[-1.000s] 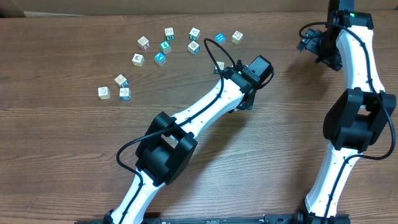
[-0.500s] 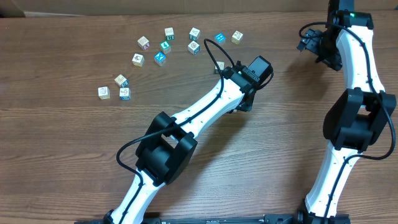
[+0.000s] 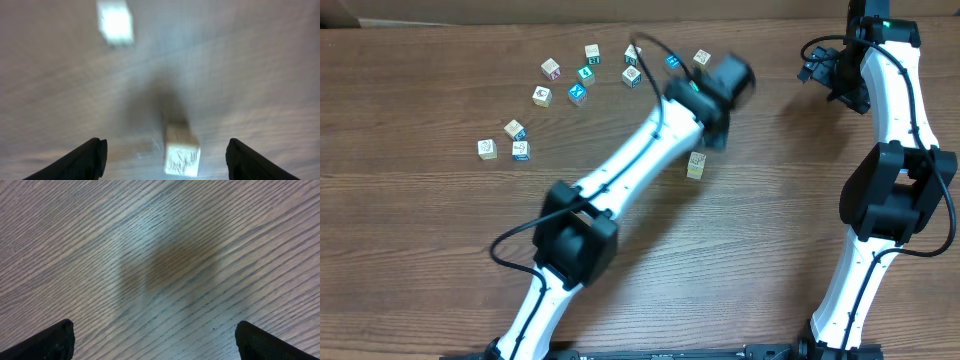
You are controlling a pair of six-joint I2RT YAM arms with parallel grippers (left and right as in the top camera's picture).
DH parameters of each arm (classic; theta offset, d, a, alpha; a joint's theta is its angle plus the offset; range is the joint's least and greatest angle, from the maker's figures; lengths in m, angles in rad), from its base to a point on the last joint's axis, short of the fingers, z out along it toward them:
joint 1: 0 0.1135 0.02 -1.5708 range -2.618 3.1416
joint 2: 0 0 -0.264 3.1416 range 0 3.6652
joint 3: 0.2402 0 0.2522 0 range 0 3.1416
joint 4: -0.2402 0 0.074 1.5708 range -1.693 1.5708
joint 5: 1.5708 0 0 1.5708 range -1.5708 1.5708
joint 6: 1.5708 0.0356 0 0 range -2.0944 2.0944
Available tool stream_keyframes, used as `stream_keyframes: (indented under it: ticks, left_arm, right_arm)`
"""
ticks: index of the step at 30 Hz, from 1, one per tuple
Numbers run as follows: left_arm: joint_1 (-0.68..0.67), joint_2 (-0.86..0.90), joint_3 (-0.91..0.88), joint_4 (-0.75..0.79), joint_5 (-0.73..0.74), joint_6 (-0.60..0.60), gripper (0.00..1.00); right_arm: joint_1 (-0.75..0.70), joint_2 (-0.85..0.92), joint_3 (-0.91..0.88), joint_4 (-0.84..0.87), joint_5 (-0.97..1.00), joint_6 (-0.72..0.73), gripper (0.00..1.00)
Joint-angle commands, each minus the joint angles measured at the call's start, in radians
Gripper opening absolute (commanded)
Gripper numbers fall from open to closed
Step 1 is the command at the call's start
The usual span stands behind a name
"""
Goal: Form a tower
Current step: 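Raise the left arm and swing it toward the upper-left blocks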
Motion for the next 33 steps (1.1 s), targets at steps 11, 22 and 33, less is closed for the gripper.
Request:
stream_keyframes:
  ticks: [11,22,33]
  left_arm:
    - [0.357,0.001,0.178,-0.022,-0.006,0.004,0.85]
    - [0.473,0.009,0.09,0.01,-0.007,0.026,0.84]
    - [0.488,0.009,-0.187,0.243,-0.007,-0.008,0.75]
  right_arm:
    - [-0.006,-0.018,0.012,0.004,0.003,0.003,1.0]
    - [-0.006,-0.018,0.012,0.004,0.003,0.003,1.0]
    - [-0.006,-0.018,0.012,0.004,0.003,0.003,1.0]
